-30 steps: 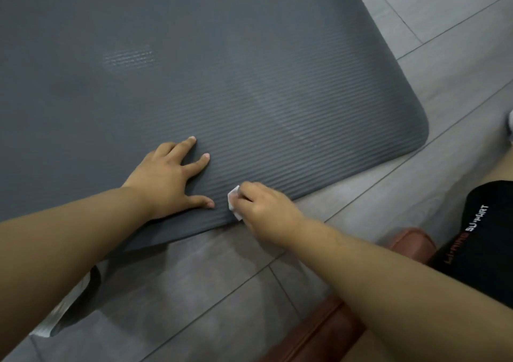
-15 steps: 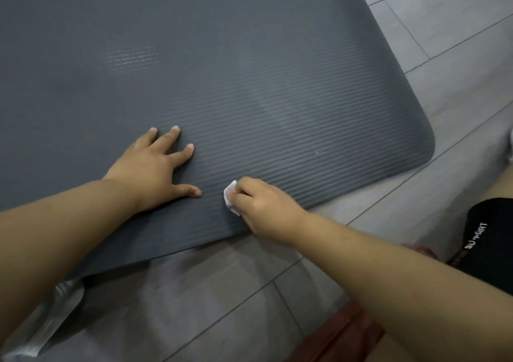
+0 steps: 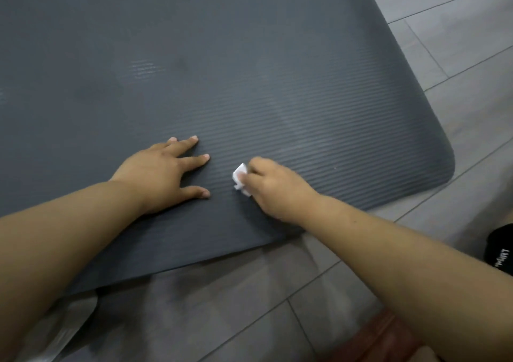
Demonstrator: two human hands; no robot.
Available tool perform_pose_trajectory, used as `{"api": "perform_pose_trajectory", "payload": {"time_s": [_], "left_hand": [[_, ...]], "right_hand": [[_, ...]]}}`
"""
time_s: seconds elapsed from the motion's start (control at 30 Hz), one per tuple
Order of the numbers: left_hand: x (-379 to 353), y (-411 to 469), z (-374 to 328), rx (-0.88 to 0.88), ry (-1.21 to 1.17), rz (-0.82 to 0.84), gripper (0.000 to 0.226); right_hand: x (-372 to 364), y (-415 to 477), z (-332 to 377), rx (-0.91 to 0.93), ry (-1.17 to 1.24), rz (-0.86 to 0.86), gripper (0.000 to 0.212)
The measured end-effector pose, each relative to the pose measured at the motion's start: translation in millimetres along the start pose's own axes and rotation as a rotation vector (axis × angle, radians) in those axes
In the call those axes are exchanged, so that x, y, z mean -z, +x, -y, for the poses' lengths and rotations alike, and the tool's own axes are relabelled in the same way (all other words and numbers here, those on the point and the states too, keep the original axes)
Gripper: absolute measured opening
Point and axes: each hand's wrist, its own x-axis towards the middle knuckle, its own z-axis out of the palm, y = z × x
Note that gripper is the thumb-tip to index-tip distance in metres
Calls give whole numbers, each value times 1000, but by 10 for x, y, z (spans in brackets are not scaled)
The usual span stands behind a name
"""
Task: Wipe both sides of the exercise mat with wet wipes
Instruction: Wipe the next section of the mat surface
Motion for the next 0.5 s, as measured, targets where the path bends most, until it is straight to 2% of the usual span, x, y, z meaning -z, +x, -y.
{"api": "perform_pose_trajectory", "payload": {"time_s": [0.03,0.07,0.1,0.17,0.2,0.23,0.27,0.33,0.37,0.4,0.43,0.47,0.5], "left_hand": [[23,-3,61,-15,-26,-29,75],[38,-2,126,-17,-56,-66,73],[44,8,190,-4,-90,-102,71],[29,31,273,13,-115,-144,68],[8,52,287,16,-82,-158,67],[-20,69,288,21,-38,-165,67],[-43,77,282,39,-12,-167,67],[-66,87,275,101,-61,-129,69],[-74,83,274,112,-94,-107,69],[-70,78,275,111,-103,-94,69],[-56,82,278,106,-100,-89,69],[-37,87,278,102,-100,-87,69],[-16,91,278,105,-105,-81,68]], "right_hand": [[76,15,-163,-59,-48,-105,11],[150,15,-375,-195,-107,-250,13],[254,26,-541,-412,-123,-350,17],[350,18,-769,-826,-99,-383,25],[331,65,-739,-905,-92,-368,25],[287,153,-602,-884,-79,-354,23],[215,252,-431,-747,-42,-377,20],[-33,341,-36,-239,22,-364,15],[-140,325,128,-39,23,-266,15],[-212,296,183,69,20,-147,15],[-177,285,125,108,-5,-64,18],[-107,313,-34,74,-34,-77,23],[-31,341,-248,-38,-60,-155,28]]}}
